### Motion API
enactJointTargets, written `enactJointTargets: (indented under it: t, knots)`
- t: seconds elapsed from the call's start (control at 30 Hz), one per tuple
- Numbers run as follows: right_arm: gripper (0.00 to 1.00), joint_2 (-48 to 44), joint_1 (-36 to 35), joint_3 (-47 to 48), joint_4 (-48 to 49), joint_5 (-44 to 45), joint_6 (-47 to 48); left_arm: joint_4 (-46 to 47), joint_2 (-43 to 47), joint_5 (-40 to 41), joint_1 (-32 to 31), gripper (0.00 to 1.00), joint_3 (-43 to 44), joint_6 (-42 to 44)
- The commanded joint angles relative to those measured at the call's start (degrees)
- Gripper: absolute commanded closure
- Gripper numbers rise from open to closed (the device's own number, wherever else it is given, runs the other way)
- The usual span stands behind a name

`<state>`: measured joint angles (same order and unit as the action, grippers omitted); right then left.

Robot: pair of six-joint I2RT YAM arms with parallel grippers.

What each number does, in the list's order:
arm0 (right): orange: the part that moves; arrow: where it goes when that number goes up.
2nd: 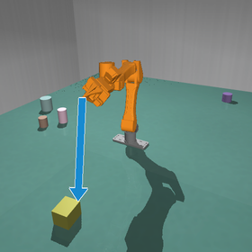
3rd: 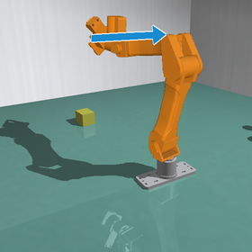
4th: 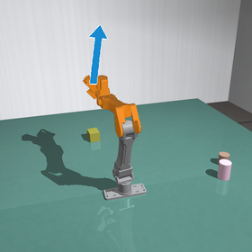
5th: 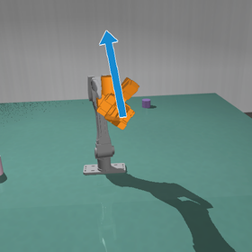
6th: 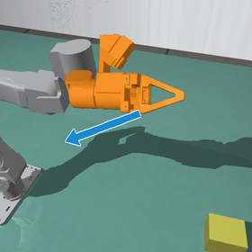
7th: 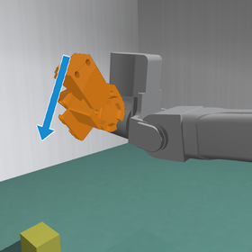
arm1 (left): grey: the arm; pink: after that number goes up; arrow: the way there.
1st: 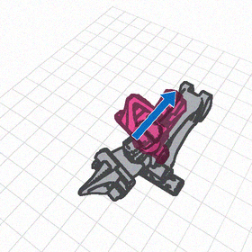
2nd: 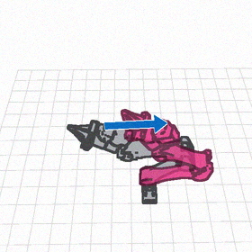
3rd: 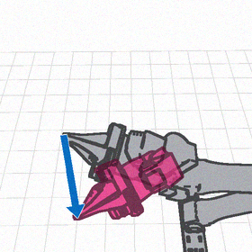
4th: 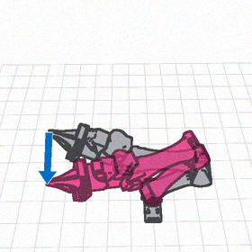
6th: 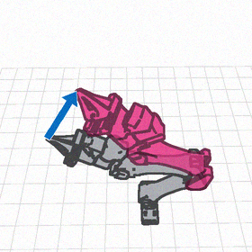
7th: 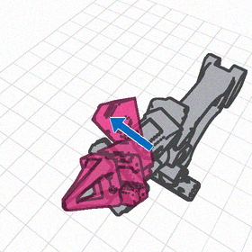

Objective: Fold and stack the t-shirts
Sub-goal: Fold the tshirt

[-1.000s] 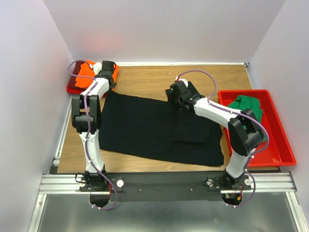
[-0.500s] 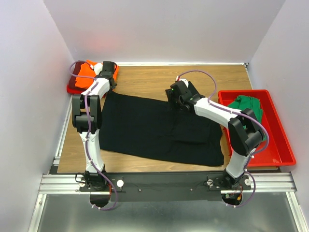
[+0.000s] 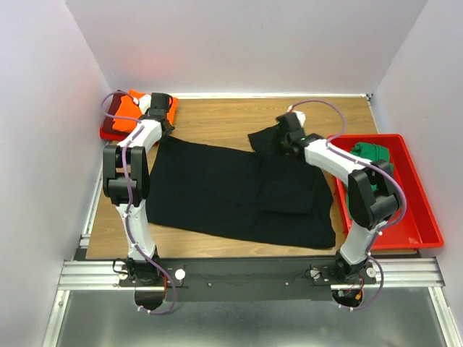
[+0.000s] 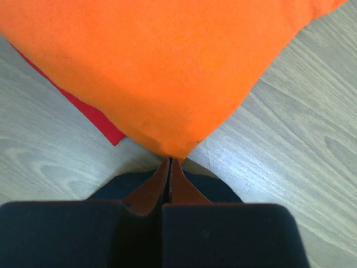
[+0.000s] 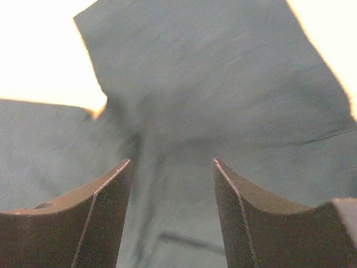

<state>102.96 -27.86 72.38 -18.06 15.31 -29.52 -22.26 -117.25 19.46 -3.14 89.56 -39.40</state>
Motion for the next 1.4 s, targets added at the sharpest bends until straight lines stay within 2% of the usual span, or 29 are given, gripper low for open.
enactJointTargets:
  t: [0.0, 0.13, 0.23, 0.5, 0.63, 0.77, 0.9, 1.0, 1.1, 1.37]
  knots:
    - [0.34, 1.0, 6.4, 3.4, 0.7, 2.6, -1.9, 1.6, 2.6, -0.5, -0.3, 1.00, -1.3, 1.3]
    - [0.34, 6.8, 11.6, 9.6, 0.7, 3.8, -1.3, 2.7, 2.8, -1.6, -0.2, 1.00, -2.6, 1.2]
    - [0.35, 11.2, 12.8, 13.7, 0.6, 5.6, 0.9, 3.1, 2.4, -2.9, -0.3, 1.00, -3.0, 0.7]
    - [0.37, 27.4, 12.8, 27.2, 0.7, 7.3, 3.9, 5.6, 2.9, -4.5, -0.3, 1.00, -4.7, 0.1]
    - [0.39, 30.7, 12.9, 29.6, 0.7, 5.7, 4.3, 5.8, 3.6, -4.5, -0.3, 1.00, -4.7, 0.7]
    - [0.48, 29.8, 12.7, 27.2, 0.7, 3.5, 3.2, 6.3, 4.2, -4.2, -0.3, 1.00, -5.1, 1.0]
    - [0.62, 28.4, 12.4, 24.6, 0.7, 1.0, 2.4, 6.2, 4.4, -3.7, -0.2, 1.00, -4.8, 0.7]
    - [0.86, 27.8, 12.1, 23.6, 0.7, 0.3, 2.1, 5.9, 4.6, -3.1, 0.3, 1.00, -4.4, 0.6]
    - [0.99, 28.3, 12.1, 25.1, 0.6, 1.1, 2.6, 5.9, 4.8, -3.4, 1.0, 1.00, -4.0, 0.1]
    - [1.00, 29.9, 13.1, 33.3, 0.3, 1.7, 4.5, 6.9, 5.2, -3.6, 2.7, 1.00, -3.9, -1.3]
